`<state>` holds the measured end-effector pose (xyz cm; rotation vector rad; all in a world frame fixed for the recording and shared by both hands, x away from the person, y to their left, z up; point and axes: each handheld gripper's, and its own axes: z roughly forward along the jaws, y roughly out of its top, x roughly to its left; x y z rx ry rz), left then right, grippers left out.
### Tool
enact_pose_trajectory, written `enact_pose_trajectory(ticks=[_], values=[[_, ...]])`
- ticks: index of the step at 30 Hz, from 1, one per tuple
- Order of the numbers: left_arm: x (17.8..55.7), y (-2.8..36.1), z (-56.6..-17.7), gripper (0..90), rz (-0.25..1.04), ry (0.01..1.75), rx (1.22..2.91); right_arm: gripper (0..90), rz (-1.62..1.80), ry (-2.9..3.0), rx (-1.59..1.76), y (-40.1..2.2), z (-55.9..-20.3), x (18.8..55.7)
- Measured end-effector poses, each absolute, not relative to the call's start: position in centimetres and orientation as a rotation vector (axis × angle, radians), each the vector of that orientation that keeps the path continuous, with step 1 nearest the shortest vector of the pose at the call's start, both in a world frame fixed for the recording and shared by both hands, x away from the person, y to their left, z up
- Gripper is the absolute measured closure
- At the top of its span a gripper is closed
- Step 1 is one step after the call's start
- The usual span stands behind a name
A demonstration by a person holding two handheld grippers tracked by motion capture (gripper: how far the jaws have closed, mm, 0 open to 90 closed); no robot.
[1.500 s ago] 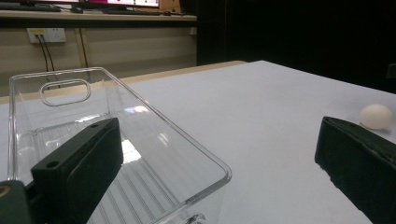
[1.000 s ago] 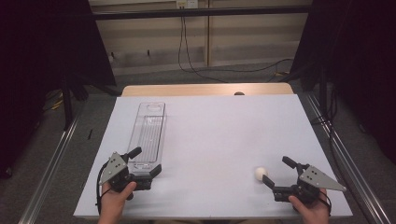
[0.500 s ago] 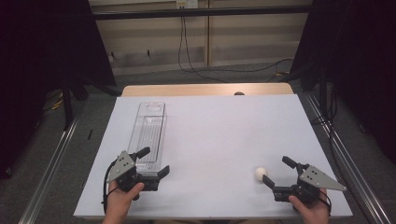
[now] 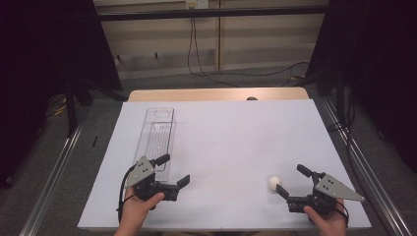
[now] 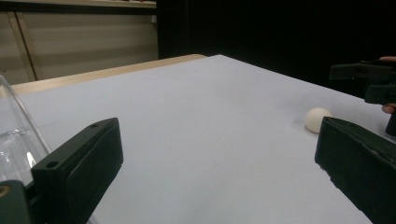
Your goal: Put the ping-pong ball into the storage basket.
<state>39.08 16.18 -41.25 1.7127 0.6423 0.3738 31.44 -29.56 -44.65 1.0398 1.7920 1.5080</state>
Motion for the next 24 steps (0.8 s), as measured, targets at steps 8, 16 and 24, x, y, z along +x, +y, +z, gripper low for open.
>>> enact_pose_trajectory(ticks=[8,16,24], values=[[39.2,14.5,-41.1,1.2,0.347,0.630,1.725,0.9,1.509,1.794,1.033,-29.6,-44.6,31.5],[39.3,13.0,-41.1,1.2,0.322,0.620,1.739,0.9,1.506,1.800,1.031,-29.5,-44.6,31.4],[39.4,11.6,-41.3,1.2,0.295,0.620,1.747,0.9,1.510,1.803,1.033,-29.5,-44.6,31.5]])
